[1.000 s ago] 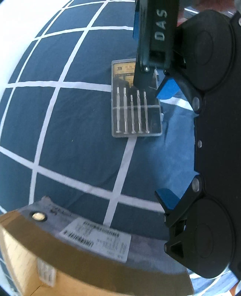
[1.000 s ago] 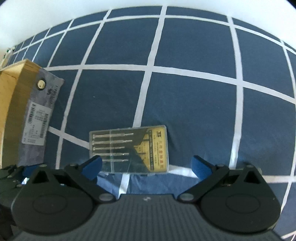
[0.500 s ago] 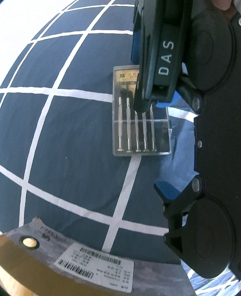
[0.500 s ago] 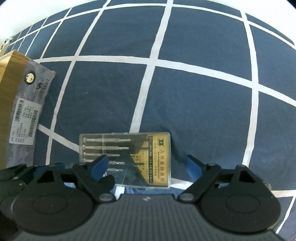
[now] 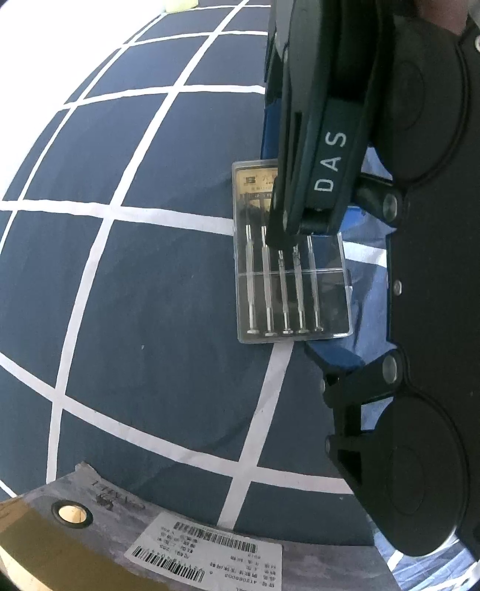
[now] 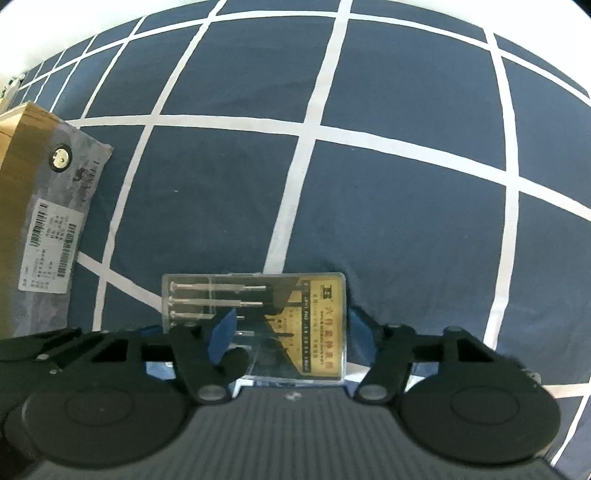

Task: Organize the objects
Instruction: 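Close the right gripper on the clear screwdriver set case, then lift the screwdriver case with the right gripper toward the box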

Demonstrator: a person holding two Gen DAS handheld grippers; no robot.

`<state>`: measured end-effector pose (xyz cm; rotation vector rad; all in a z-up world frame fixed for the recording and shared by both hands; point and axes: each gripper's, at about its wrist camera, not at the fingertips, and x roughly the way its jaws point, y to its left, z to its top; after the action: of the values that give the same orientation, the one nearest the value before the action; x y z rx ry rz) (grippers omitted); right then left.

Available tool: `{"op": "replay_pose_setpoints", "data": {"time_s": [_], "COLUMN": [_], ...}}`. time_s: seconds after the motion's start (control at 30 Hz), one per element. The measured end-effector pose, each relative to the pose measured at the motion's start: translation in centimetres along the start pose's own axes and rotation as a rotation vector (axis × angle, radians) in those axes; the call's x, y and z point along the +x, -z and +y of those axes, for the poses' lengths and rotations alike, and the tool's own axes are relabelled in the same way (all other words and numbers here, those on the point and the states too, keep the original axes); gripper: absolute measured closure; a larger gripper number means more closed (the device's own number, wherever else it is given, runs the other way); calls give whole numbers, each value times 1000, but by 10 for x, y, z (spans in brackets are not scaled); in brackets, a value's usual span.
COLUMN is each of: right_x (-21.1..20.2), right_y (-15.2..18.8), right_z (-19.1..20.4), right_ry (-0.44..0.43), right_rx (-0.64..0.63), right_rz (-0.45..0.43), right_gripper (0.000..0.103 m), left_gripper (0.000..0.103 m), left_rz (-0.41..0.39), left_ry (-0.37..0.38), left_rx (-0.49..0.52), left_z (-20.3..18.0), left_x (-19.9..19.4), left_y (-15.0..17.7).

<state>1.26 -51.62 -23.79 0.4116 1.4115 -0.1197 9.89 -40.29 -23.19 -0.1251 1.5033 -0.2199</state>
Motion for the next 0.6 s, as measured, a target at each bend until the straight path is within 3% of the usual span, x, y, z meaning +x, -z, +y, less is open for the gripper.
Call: {"op": "replay_pose_setpoints", "data": {"time_s": [0.33, 0.6], "right_x": [-8, -37], "right_y": [5, 16], "right_z": [0, 15], "right_ry": [-13, -16], "right_rx": [28, 39], "right_rz": [-17, -69], "right_gripper": [39, 39], "left_gripper": [42, 42], "left_rz": [-14, -60], "left_ry": [-18, -23], "left_rx": [24, 69], "left_z": [-9, -6], "left_x": [-5, -42], "left_y": [-3, 9]}}
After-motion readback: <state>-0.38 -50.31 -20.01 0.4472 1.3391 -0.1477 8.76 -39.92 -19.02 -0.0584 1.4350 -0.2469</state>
